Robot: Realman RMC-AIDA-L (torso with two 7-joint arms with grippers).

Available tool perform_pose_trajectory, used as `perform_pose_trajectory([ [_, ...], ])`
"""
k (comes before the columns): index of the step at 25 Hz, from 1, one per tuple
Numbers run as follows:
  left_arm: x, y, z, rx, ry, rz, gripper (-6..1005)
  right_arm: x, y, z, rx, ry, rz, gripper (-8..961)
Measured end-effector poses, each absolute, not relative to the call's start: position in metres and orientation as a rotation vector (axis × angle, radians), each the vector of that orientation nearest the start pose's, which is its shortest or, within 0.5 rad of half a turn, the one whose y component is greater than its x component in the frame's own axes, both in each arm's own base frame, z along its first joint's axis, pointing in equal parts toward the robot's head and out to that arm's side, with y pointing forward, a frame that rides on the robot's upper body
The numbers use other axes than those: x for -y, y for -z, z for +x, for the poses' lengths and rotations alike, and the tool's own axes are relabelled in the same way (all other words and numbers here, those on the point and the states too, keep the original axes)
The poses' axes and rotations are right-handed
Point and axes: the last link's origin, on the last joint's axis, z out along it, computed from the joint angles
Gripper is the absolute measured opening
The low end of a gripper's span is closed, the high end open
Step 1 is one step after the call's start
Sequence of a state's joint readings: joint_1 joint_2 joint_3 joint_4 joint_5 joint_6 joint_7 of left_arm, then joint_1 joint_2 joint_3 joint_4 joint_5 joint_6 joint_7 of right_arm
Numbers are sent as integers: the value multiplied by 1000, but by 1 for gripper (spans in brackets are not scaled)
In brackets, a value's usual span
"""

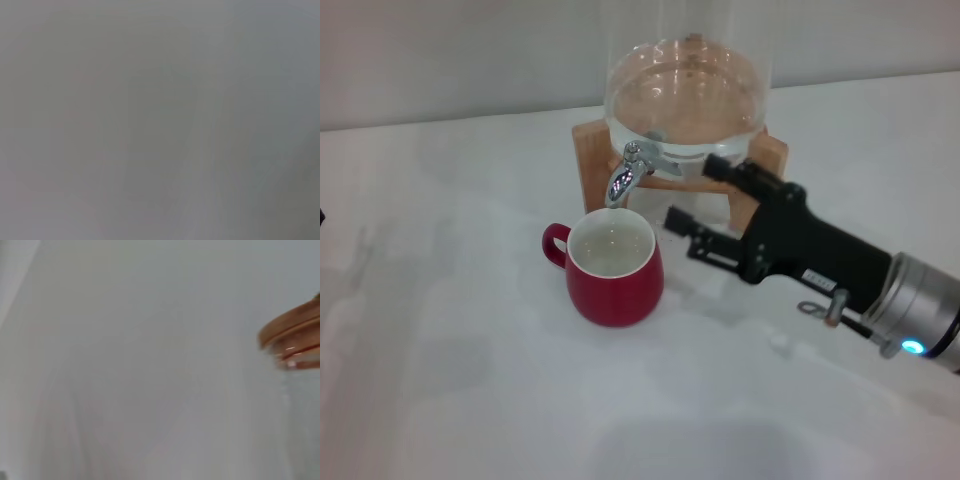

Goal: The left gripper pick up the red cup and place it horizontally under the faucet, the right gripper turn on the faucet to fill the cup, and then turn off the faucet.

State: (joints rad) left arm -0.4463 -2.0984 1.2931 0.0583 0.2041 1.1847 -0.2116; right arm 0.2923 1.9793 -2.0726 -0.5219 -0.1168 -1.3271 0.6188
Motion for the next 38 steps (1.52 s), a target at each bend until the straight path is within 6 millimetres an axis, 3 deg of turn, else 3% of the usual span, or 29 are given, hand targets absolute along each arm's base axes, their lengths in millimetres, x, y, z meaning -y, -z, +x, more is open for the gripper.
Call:
perform_pose_trajectory([
  [17,-324,0,-348,500,612,-1605,777,-307,-8,268,-371,-1161,-2020,870],
  [38,-325,-25,-363,529,580,-1408,777,-332,-54,305,-421,-1035,-1722,870],
])
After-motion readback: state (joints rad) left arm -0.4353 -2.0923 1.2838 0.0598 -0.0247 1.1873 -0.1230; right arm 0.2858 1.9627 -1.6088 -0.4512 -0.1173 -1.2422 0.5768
